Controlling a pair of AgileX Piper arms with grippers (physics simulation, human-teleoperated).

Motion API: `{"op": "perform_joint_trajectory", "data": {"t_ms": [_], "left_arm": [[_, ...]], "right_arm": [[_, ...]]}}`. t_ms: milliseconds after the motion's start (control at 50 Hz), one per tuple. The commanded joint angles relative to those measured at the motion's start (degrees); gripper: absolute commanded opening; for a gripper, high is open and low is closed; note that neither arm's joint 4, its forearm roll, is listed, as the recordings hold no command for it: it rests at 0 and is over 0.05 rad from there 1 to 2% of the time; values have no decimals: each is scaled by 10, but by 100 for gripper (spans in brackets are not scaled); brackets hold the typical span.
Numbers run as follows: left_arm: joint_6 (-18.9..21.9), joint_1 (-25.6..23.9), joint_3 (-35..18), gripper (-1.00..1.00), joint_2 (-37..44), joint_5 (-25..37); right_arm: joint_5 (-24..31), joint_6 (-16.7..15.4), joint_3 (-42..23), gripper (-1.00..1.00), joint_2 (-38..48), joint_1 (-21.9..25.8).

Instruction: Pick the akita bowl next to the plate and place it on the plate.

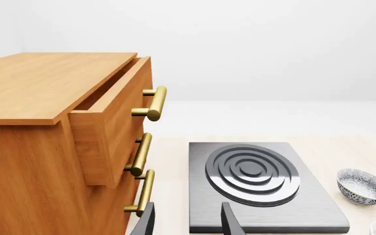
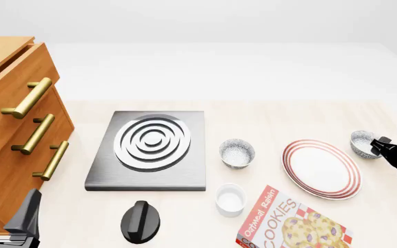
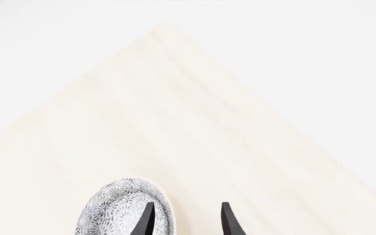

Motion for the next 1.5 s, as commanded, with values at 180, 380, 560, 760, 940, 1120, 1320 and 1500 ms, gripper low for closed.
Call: {"op": "perform_joint_trajectory", "data": {"t_ms": [180,380,560,760,940,1120,1320,1500], "left_arm": [[0,0,0,100,0,0],[0,0,0,100,0,0],[0,0,0,100,0,0],[0,0,0,100,0,0],[0,0,0,100,0,0],[0,0,0,100,0,0],[0,0,0,100,0,0],[0,0,0,100,0,0]], "right_arm": [[-9,-13,9,100,18,2],[-14,-21,15,100,19,1],[-20,-30,18,-100,25,4],[-14,-22,16,-100,16,8],[-4,-10,20,-100,-6,14],[13,5,20,-100,-36,24],[25,17,29,-100,-72,32],[35,27,39,-100,-101,39]]}}
